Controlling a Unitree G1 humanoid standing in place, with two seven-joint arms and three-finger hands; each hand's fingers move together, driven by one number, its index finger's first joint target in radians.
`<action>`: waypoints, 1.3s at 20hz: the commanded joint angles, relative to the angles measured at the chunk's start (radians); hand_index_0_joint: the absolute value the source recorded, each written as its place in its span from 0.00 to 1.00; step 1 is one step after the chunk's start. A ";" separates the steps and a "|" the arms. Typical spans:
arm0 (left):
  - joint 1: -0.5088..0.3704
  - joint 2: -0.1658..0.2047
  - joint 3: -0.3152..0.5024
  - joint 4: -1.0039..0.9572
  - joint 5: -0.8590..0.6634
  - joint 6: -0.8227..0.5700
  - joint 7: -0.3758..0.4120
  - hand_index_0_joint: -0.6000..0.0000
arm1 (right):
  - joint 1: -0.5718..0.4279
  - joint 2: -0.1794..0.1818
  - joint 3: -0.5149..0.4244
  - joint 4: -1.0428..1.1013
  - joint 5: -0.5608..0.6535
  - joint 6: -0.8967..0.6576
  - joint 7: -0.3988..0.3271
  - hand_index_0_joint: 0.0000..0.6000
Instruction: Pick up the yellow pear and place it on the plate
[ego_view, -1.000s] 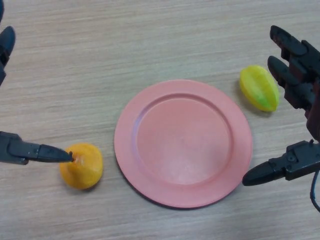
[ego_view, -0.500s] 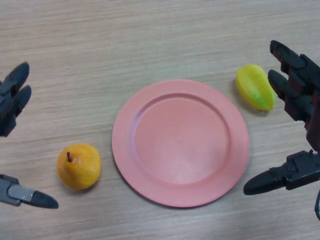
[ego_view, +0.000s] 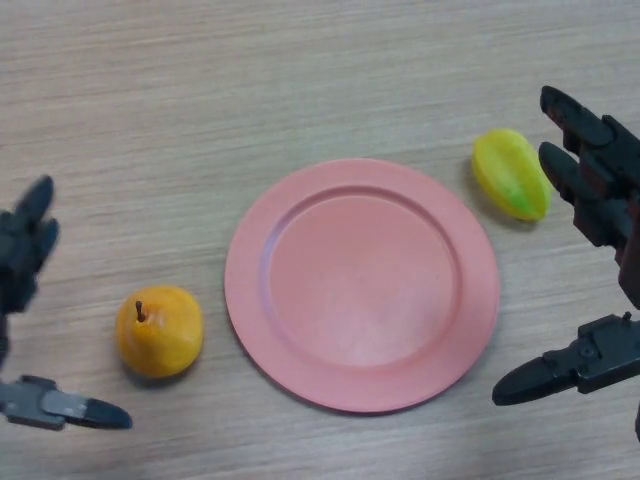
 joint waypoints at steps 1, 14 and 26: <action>-0.031 0.050 0.042 0.031 -0.018 -0.190 0.045 1.00 | -0.037 -0.018 -0.058 -0.075 -0.015 -0.119 -0.013 0.00; -0.145 0.027 -0.120 0.275 0.018 -0.269 0.156 0.67 | -0.063 -0.021 -0.041 -0.126 -0.087 -0.048 -0.021 0.00; -0.182 0.010 -0.161 0.255 0.174 -0.240 0.378 0.00 | -0.075 -0.015 -0.029 -0.160 -0.097 -0.015 -0.048 0.00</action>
